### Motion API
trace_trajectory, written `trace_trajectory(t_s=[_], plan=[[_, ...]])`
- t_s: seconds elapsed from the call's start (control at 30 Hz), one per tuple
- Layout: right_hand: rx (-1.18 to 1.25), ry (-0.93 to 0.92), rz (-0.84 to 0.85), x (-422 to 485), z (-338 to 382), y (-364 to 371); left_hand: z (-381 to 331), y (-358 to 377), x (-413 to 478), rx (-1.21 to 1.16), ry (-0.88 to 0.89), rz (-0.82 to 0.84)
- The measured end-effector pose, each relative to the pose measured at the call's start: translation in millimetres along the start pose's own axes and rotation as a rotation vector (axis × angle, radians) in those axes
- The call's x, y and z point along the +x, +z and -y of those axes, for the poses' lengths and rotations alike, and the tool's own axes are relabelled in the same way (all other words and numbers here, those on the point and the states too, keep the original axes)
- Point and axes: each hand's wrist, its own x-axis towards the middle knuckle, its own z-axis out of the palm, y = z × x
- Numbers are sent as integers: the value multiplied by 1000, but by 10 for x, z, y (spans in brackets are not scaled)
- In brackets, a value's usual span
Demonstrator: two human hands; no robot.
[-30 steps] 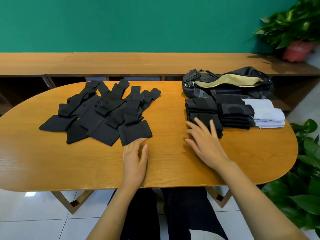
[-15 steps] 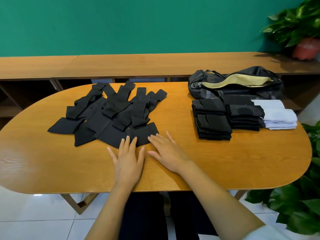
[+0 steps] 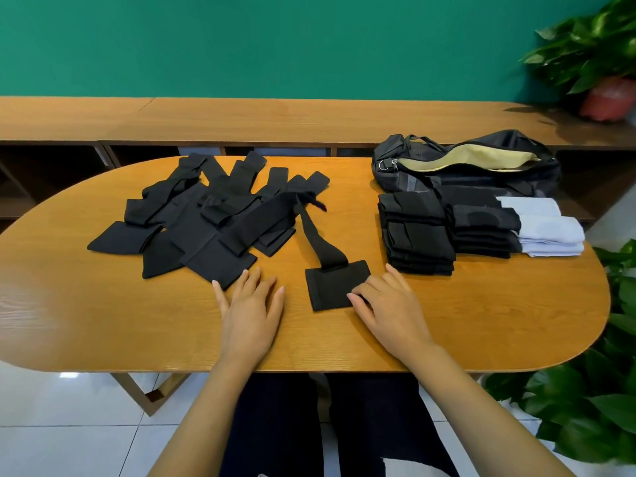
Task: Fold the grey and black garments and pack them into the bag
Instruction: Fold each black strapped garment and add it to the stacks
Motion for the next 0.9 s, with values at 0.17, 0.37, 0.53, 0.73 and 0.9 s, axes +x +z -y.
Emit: trace_trajectory(t_s=[0.17,0.37,0.53,0.73,0.9], plan=[[39,9,-7,89,19,-21,15,-24,55,-71,15,-66],[108,62,218,515,127,80,-46,-112,490,170,148,-60],[121,54,443,846,238,255,-9,-113,1013,458,225,116],[5,76,447,762,263,308,188,-51,1284,520,174,267],[-12,150,385,497,227,217,152,-58,1305,489,174,252]])
